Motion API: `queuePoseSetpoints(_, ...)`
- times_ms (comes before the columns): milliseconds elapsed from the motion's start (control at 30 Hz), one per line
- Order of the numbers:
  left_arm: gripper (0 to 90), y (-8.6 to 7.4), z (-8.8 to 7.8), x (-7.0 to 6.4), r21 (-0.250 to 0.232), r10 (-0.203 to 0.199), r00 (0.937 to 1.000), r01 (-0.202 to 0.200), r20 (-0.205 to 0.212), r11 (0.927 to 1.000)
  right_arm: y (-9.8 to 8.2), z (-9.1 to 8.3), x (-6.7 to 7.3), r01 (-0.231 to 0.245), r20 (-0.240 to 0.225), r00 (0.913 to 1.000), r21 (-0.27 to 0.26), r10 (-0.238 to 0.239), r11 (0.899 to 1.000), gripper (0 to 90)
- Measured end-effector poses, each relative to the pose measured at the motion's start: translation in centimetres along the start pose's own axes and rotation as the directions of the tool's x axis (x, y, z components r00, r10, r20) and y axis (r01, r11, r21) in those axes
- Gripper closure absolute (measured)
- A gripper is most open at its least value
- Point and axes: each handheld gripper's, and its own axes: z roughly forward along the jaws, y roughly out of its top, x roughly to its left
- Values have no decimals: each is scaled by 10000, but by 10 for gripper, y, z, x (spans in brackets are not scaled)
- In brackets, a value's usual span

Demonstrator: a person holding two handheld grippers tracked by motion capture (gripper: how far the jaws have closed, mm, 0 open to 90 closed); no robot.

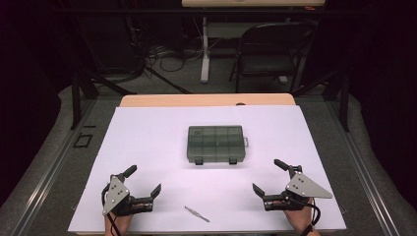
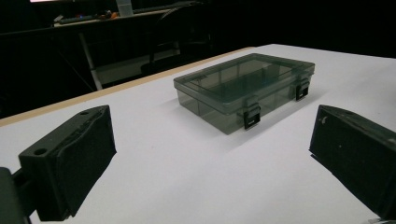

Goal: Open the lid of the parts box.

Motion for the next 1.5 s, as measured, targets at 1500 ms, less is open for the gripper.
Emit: queuePoseSetpoints(1500,1,25,37,4,678,179,9979,-222,624,9975,10,46,-30,235,-414,9990,1275,-183,9916,0)
